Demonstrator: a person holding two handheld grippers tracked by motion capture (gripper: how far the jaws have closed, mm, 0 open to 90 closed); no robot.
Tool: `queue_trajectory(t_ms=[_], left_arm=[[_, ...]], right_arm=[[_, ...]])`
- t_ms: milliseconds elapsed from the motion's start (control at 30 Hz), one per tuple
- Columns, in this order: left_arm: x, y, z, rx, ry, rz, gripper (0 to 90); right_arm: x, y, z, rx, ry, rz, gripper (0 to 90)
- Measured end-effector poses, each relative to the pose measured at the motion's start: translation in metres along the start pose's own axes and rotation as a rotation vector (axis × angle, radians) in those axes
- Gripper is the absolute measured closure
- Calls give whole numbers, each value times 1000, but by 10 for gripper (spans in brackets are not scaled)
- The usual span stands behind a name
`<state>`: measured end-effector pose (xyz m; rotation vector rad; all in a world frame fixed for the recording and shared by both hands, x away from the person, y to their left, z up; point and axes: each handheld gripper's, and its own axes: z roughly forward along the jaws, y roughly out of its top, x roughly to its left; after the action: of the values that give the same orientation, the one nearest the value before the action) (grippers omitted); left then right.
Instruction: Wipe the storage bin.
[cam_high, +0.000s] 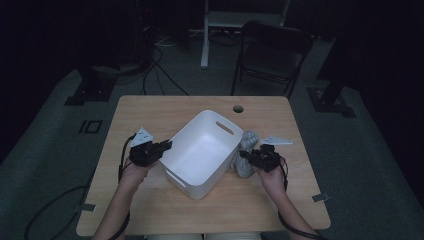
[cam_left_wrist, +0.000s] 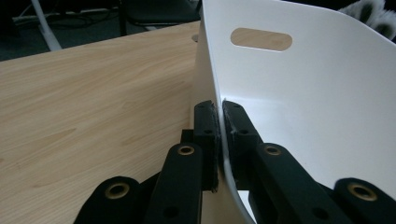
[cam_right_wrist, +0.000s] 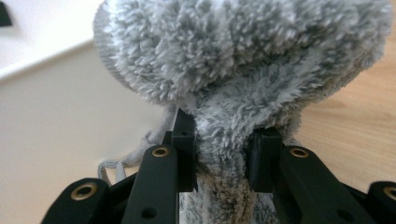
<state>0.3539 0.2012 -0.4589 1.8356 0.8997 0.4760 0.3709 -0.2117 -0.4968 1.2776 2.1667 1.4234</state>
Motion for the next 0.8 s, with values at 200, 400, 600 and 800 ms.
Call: queue_trajectory(t_ms=[200, 400, 600, 800], left_arm=[[-2, 0, 1, 4, 13, 4, 855], [-3, 0, 2, 4, 11, 6, 853], [-2, 0, 2, 2, 2, 4, 851], [-1, 0, 2, -1, -4, 3, 847]], right_arm=[[-5, -8, 9, 48, -5, 26, 695], [14, 2, -11, -20, 53, -27, 694], [30, 10, -29, -86, 117, -46, 693], [27, 3, -16, -43, 88, -40, 693]])
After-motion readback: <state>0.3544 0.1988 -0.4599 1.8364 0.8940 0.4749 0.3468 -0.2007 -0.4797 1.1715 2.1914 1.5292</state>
